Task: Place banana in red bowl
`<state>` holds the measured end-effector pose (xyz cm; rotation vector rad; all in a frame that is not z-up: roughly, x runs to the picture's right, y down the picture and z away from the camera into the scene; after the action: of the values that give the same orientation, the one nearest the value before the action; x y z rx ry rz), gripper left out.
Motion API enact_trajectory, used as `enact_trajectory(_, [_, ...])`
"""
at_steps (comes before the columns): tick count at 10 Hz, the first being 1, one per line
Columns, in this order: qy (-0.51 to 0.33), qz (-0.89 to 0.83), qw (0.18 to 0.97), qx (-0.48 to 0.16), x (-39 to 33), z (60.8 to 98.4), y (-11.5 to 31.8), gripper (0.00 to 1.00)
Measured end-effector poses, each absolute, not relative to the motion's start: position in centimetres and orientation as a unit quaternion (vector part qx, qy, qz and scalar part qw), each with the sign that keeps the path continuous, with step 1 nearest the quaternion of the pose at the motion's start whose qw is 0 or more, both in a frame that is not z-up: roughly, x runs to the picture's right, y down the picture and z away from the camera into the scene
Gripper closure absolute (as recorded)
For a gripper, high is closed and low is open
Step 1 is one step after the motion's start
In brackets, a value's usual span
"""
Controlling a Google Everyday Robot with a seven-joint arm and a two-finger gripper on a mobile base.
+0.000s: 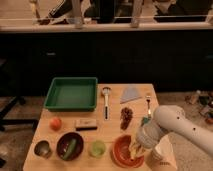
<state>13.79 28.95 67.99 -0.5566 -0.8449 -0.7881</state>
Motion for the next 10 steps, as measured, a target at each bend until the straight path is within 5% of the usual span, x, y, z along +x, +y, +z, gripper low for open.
enact_trajectory(10, [-0.395, -0.367, 0.801, -0.260, 13.79, 68.01, 29.03, 0.99])
